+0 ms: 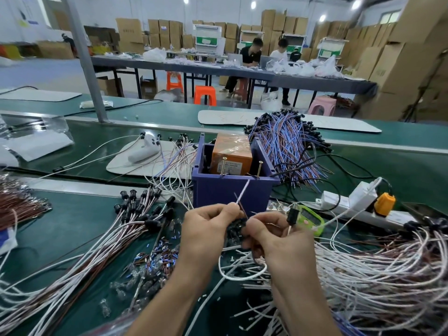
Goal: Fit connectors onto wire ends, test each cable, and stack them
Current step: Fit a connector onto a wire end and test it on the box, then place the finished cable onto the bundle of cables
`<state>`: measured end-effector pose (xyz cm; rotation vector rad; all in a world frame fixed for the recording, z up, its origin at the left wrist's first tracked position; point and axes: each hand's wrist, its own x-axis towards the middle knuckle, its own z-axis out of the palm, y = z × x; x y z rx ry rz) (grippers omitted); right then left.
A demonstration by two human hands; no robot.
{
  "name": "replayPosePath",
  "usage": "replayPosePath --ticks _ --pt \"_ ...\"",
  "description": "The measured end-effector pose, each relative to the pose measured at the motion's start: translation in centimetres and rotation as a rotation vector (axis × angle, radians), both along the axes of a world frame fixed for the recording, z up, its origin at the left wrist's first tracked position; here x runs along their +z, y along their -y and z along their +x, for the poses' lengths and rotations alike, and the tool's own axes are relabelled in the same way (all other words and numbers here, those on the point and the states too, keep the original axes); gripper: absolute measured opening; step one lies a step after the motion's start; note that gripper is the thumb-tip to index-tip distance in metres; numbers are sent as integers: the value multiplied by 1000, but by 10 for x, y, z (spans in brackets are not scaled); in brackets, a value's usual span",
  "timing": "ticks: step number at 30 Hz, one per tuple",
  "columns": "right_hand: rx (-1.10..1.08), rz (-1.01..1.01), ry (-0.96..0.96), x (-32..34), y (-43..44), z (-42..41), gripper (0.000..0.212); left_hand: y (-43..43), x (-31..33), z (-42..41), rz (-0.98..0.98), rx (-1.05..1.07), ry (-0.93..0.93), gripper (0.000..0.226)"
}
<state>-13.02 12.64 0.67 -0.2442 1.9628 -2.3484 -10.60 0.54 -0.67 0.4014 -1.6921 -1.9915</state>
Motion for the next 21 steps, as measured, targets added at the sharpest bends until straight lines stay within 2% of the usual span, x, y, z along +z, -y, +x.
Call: replayPosePath --ticks 1,3,5,8,10,15,18,21 --pt "28 -9 18 0 -1 1 24 -2 1 0 93 -98 20 20" --pt "75 -7 38 3 -2 2 25 -4 3 3 183 -235 25 31" --pt "83 9 60 7 -4 4 28 -5 6 5 266 -299 6 33" --pt "28 -22 102 18 -18 7 46 6 12 8 292 -222 6 18" --pt "-21 -69 119 29 -42 8 54 16 13 8 304 -164 3 17" --pt "-33 -110 137 58 -102 12 48 27 23 6 363 -95 -2 18" --pt "-53 -61 148 66 -137 16 47 22 28 8 246 -66 74 16" --pt "-163 -32 197 68 -175 16 46 15 32 13 -16 21 231 12"
